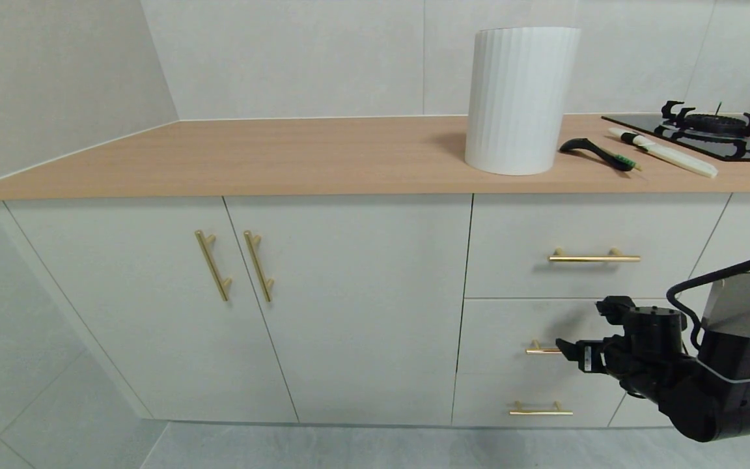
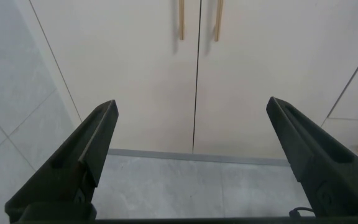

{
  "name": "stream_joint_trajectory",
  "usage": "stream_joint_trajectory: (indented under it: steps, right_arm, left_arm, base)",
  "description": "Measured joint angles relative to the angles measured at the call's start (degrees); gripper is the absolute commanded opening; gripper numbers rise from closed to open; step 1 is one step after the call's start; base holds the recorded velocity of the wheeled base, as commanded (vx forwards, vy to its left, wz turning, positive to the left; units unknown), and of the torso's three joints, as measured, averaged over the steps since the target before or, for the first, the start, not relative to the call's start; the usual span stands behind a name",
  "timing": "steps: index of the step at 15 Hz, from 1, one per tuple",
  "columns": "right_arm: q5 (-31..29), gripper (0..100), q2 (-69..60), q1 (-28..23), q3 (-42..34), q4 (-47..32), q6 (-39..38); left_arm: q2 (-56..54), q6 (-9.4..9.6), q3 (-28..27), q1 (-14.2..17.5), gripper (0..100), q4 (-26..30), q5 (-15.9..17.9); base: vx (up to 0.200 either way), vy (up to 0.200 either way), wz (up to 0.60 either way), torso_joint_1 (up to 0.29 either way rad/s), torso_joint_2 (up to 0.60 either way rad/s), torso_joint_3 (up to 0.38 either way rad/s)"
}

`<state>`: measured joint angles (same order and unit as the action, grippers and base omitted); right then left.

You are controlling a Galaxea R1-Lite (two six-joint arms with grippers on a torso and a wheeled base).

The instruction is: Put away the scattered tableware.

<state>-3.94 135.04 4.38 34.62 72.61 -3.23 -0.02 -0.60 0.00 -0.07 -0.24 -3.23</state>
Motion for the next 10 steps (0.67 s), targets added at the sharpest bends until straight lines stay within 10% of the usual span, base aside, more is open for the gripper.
stream_joint_trajectory:
  steps: [10]
  right_arm:
    - [-3.2, 100, 7.9, -0.1, 6.5, 3.5, 0.0]
  left_arm:
    - [0.0, 0.00, 0.0, 0.0, 100, 0.0, 0.0]
  base:
    - [0.000, 0.000, 0.00, 0.000, 0.00, 0.000]
